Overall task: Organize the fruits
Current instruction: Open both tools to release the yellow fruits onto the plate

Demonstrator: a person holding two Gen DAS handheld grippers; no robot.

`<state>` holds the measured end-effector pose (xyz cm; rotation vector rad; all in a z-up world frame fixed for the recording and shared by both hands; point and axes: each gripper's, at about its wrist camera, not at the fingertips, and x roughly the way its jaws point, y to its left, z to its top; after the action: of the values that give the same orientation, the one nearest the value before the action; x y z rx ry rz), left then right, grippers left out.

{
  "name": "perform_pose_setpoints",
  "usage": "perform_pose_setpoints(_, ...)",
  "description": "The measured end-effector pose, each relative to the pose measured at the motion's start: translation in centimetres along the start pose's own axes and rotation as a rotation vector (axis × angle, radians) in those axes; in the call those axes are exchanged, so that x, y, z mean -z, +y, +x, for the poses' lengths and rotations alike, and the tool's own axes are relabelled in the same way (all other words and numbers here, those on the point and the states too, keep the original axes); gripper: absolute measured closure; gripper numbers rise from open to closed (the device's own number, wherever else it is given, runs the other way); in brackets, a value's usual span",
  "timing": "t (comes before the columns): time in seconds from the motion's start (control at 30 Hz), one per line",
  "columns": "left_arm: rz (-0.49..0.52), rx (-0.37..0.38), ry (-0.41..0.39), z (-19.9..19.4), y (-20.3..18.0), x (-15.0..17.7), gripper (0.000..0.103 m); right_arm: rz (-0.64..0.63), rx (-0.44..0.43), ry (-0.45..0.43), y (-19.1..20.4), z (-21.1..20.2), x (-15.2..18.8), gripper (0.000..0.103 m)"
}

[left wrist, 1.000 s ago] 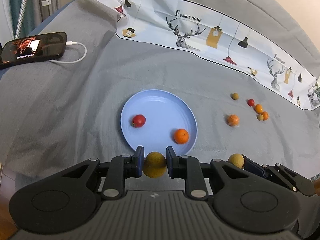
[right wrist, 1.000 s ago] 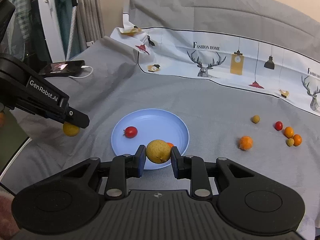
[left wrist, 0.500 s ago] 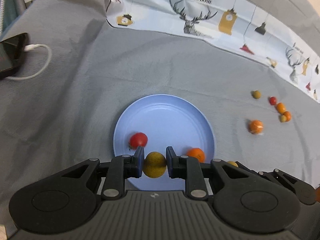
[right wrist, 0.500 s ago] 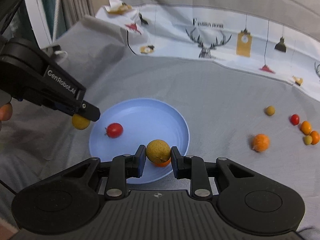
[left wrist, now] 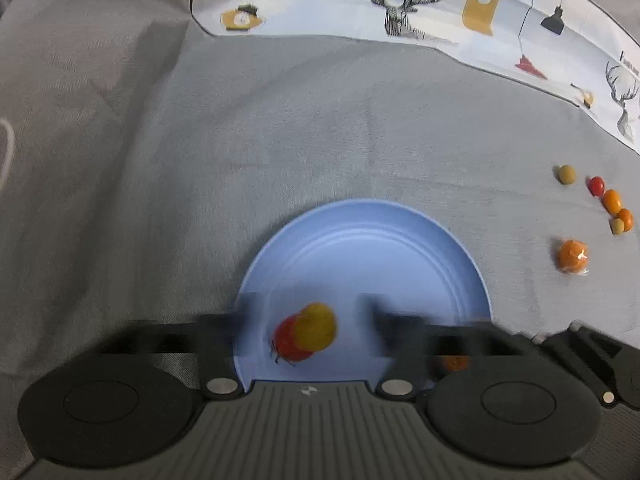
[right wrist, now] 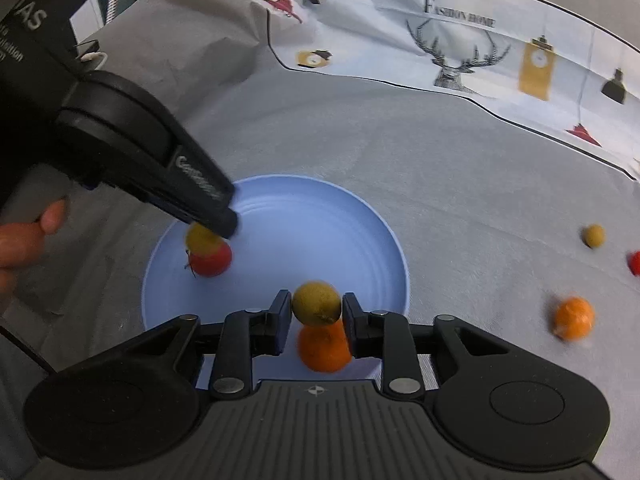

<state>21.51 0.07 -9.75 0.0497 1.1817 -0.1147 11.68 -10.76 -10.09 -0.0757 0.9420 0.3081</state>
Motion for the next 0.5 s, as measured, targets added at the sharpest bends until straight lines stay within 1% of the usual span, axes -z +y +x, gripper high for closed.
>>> perform_pose_setpoints(0.03, -0.003, 0.002, -0.038, -0.7, 0.1, 0.2, 0.0, -0.002, 0.004, -0.001, 0.1, 0.0, -0.3, 0.044)
perform_pose_setpoints(0.07, 0.0, 0.004, -0.07, -1.7, 0.2, 0.4, 0.0, -0.004, 0.009, -0.007, 0.2, -0.3, -0.5, 0.03)
perform_pose_setpoints(0.17, 0.012, -0.004, -0.088, -3.9, 0.5, 1.6, 0.0, 0.0, 0.029, -0.038, 0.9, -2.0, -0.6, 0.015)
perform_pose_setpoints(0.27, -0.009, -0.021, -0.106, -6.6, 1.1, 4.1, 0.0, 0.019, 0.024, -0.034, 1.4, -4.6, 0.4, 0.009)
perform_pose_setpoints(0.37, -0.036, -0.036, -0.1, -9.3, 1.6, 7.4, 0.0, 0.036, 0.016, -0.031, 1.6, -7.5, 2.1, 0.005)
perform_pose_setpoints(0.5, -0.078, -0.058, -0.096, -12.3, 2.0, 11.5, 0.0, 0.044, 0.03, -0.075, 2.6, -11.8, 4.3, 0.002)
